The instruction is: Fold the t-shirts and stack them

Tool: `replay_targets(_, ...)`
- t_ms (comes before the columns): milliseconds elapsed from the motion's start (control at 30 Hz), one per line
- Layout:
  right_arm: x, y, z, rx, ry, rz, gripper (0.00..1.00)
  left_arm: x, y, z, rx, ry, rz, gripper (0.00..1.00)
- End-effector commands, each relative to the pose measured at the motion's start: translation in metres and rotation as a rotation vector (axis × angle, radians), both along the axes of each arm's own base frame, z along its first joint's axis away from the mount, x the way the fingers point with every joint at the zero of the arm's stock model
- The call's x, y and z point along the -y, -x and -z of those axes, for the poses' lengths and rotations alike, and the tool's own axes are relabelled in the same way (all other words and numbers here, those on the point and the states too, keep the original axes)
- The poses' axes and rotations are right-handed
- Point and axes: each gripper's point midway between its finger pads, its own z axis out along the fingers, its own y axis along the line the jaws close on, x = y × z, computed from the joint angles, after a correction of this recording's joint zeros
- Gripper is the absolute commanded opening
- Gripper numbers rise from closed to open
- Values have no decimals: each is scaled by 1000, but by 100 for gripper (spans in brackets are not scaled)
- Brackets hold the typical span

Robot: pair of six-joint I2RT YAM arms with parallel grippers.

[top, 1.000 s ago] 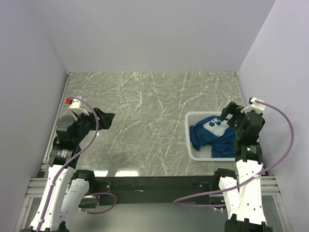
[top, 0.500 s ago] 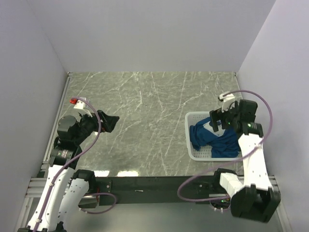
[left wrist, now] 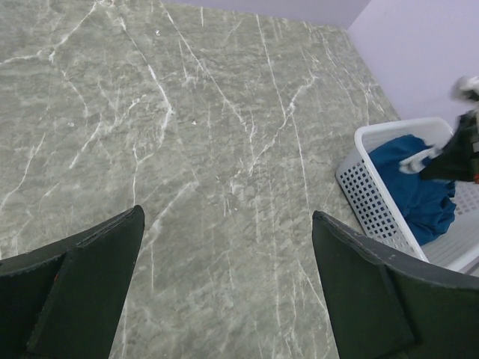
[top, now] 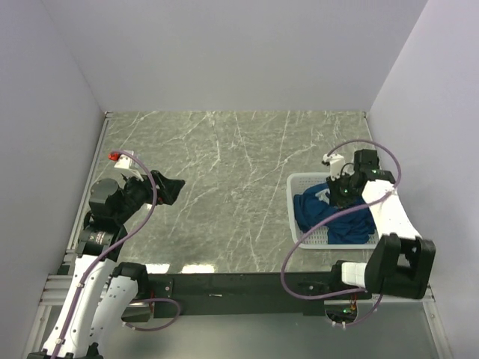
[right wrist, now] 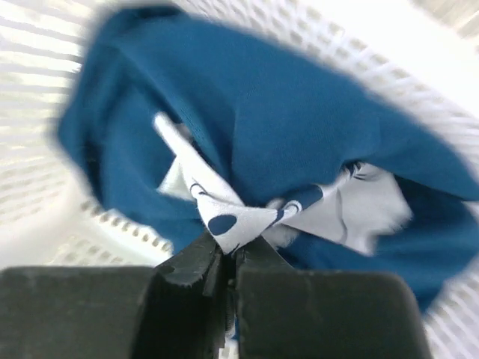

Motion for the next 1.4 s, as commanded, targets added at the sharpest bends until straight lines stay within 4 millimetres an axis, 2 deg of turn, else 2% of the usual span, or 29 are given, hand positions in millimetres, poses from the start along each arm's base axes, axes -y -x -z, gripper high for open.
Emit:
replay_targets(0, -25, -9, -94, 268, -56, -105, 0, 1, 1, -9, 47, -17, 12, 99)
replay_targets(33, -39, -14, -139, 381, -92, -165, 0, 0, 1, -11, 54, -16, 11, 99)
replay_targets(67, -47, -11, -166, 441, -109, -190, 0, 0, 1, -10, 53, -17, 9, 99)
replay_targets(100, -54, -13, -213, 543, -122, -207, 0, -1, 0, -11, 57, -19, 3, 99)
replay_targets(167, -82, -10, -258, 608, -243, -252, 0, -1, 0, -11, 61, -19, -1, 99)
replay_targets(233, -103, -13, -323, 748, -356, -246, 0, -3, 0, -13, 70, -19, -9, 99)
replay_targets(300, -128, -19, -370, 853, -465, -316, 0, -4, 0, -14, 82, -17, -18, 99)
replay_targets(333, -136, -12, -410, 897, -551, -304, 0, -5, 1, -16, 90, -15, -26, 99)
replay_targets(367, -141, -31, -420, 869, -609, -283, 0, -7, 0, -17, 95, -16, -35, 100)
replay_targets(433, -144, -33, -477, 954, -725, -233, 0, -8, 0, -17, 99, -16, -48, 100)
replay_targets(467, -146, -48, -481, 945, -753, -216, 0, -10, -1, -17, 100, -16, -60, 99)
replay_targets(533, -150, -52, -507, 975, -839, -190, 0, -11, -2, -17, 98, -17, -70, 99)
replay_targets(600, -162, -65, -511, 958, -902, -189, 0, -13, -3, -16, 95, -16, -82, 99)
replay_targets(700, -181, -83, -486, 904, -885, -186, 0, -16, -5, -15, 93, -17, -102, 99)
replay_targets(733, -194, -93, -463, 874, -850, -195, 0, -16, -4, -16, 93, -17, -105, 99)
replay_targets(767, -198, -95, -452, 863, -831, -196, 0, -17, -4, -17, 96, -17, -110, 99)
replay_targets(800, -204, -104, -423, 809, -804, -187, 0, -18, -4, -17, 99, -19, -116, 99)
replay_targets(900, -210, -107, -385, 795, -714, -219, 1, -18, -2, -20, 112, -14, -121, 99)
replay_targets(933, -214, -112, -348, 744, -667, -237, 12, -18, -1, -20, 115, -15, -119, 99)
replay_targets(967, -218, -110, -328, 717, -637, -284, 53, -17, 0, -21, 118, -16, -115, 100)
replay_targets(1000, -220, -104, -293, 618, -588, -317, 75, -17, -1, -22, 120, -15, -112, 99)
replay_targets(1033, -216, -104, -270, 604, -495, -379, 88, -16, 0, -21, 118, -19, -106, 99)
replay_targets(1100, -201, -104, -231, 519, -383, -333, 88, -15, 1, -21, 117, -20, -102, 99)
replay_targets(1133, -191, -105, -225, 526, -347, -300, 89, -15, 1, -23, 122, -19, -99, 99)
replay_targets(1167, -172, -99, -236, 578, -330, -255, 89, -15, 2, -23, 125, -18, -99, 99)
replay_targets(1200, -158, -98, -222, 571, -306, -201, 89, -16, 3, -25, 131, -16, -102, 99)
replay_targets(1267, -137, -83, -221, 584, -275, -146, 90, -15, 5, -26, 139, -16, -96, 99)
replay_targets(1300, -120, -75, -193, 507, -205, -79, 89, -15, 6, -29, 147, -13, -95, 99)
replay_targets(1367, -107, -58, -166, 422, -151, -25, 88, -13, 8, -30, 153, -7, -83, 99)
